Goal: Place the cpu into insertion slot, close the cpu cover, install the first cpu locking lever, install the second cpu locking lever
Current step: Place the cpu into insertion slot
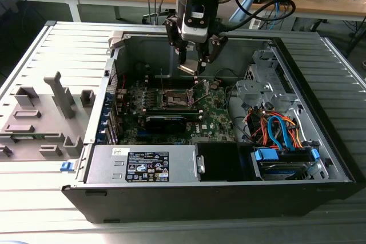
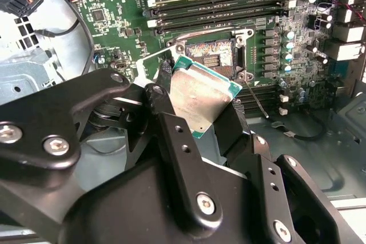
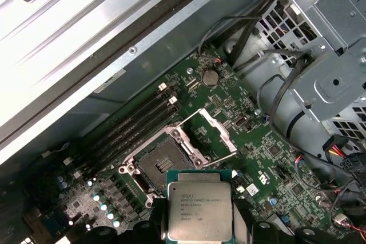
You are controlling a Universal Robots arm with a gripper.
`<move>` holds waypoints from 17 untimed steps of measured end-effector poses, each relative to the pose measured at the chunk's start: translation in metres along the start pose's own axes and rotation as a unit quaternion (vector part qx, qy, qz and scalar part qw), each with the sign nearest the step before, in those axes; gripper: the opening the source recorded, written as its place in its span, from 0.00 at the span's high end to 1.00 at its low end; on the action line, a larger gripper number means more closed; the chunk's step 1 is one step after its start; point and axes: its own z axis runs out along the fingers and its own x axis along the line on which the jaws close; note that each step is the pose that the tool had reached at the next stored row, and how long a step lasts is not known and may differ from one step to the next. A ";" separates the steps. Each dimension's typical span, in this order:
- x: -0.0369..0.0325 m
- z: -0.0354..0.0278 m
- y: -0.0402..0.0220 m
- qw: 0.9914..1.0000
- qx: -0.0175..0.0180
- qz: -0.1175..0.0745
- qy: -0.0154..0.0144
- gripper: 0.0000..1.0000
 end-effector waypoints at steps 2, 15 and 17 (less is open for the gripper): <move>0.0000 0.0001 0.0000 1.000 0.001 0.006 -0.001 0.45; 0.0000 0.0014 0.0000 0.999 0.006 0.032 -0.004 0.45; 0.0000 0.0015 0.0000 0.999 0.007 0.035 -0.004 0.45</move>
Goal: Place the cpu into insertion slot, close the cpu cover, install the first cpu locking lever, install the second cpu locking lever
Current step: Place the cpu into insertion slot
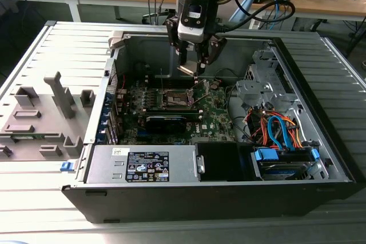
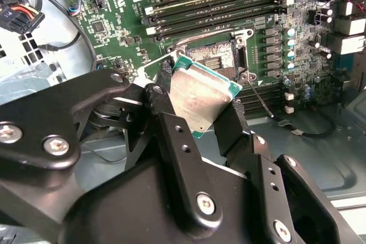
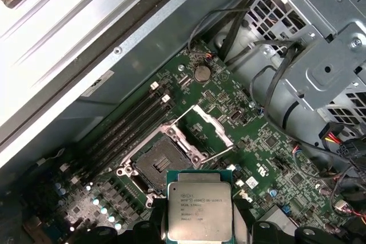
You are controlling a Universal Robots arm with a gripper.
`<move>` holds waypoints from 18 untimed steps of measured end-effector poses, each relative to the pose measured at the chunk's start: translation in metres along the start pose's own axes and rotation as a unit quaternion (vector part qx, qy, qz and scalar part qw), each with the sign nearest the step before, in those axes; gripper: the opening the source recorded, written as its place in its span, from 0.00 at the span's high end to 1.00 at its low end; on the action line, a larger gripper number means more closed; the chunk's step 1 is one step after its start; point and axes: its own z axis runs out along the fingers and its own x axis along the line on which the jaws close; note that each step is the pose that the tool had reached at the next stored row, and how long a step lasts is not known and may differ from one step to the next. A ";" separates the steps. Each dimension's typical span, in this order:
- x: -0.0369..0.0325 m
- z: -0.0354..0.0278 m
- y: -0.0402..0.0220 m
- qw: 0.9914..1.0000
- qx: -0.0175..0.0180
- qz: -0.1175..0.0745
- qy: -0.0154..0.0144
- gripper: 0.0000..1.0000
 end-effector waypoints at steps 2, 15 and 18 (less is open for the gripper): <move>0.0000 0.0002 0.0000 1.000 0.001 0.008 -0.001 0.45; 0.0000 0.0009 0.0000 0.999 0.006 0.041 -0.003 0.45; 0.0000 0.0009 0.0000 0.999 0.007 0.046 -0.004 0.45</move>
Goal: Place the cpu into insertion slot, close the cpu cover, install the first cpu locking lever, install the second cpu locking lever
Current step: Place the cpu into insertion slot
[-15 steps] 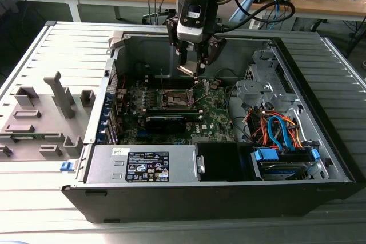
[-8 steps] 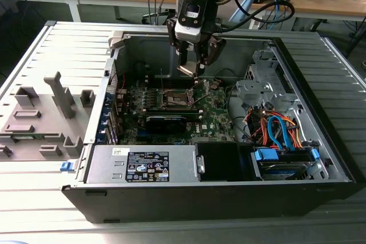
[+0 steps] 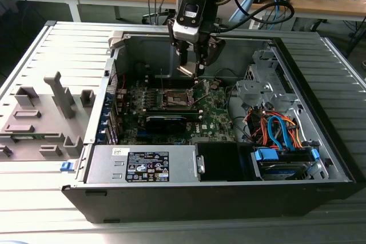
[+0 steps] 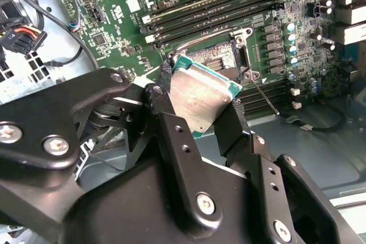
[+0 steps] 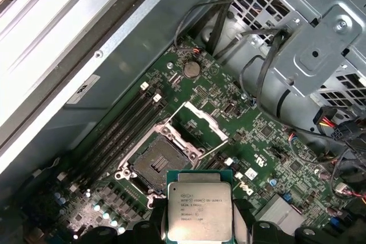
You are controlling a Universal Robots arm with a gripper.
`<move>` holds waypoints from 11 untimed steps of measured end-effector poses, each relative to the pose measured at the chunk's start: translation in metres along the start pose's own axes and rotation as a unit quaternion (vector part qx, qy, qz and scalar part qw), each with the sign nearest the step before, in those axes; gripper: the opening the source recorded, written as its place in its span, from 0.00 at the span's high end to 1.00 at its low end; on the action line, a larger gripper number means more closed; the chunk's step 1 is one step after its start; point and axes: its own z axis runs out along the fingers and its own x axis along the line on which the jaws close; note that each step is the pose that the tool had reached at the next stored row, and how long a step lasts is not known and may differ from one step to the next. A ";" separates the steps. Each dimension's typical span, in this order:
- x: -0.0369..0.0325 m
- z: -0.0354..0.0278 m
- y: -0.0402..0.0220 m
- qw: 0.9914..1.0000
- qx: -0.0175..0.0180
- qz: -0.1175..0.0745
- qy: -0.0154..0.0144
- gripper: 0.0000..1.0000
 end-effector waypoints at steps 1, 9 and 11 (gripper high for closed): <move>0.0000 0.0001 0.0000 1.000 0.000 0.002 0.000 0.45; 0.0001 0.0005 0.0000 1.000 -0.005 0.025 0.008 0.45; 0.0001 0.0006 0.0001 1.000 -0.006 0.027 0.009 0.45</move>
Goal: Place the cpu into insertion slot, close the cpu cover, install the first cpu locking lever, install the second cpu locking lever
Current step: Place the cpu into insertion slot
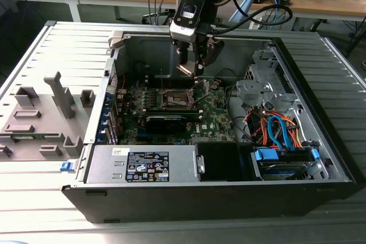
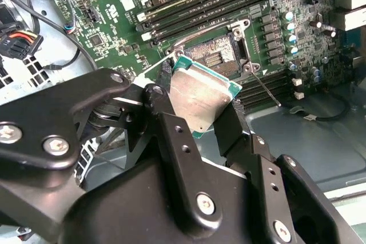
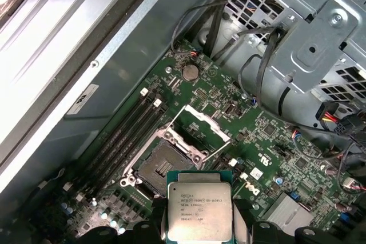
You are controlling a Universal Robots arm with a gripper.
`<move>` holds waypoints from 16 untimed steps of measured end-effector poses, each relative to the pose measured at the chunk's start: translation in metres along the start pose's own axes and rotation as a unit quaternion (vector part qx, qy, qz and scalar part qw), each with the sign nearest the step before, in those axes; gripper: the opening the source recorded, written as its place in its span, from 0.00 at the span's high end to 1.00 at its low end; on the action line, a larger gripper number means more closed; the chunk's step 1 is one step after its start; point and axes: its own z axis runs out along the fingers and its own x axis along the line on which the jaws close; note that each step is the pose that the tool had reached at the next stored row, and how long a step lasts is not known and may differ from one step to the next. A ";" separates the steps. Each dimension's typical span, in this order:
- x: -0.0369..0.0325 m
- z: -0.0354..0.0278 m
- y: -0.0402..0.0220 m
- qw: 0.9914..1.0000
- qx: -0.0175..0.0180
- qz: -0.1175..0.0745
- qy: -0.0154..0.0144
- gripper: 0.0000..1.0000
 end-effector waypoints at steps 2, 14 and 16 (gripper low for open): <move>-0.0001 0.0001 0.0000 1.000 0.000 0.000 0.000 0.45; -0.0001 0.0007 0.0000 1.000 0.001 0.029 0.001 0.45; 0.0000 0.0007 0.0000 0.999 0.001 0.032 0.001 0.45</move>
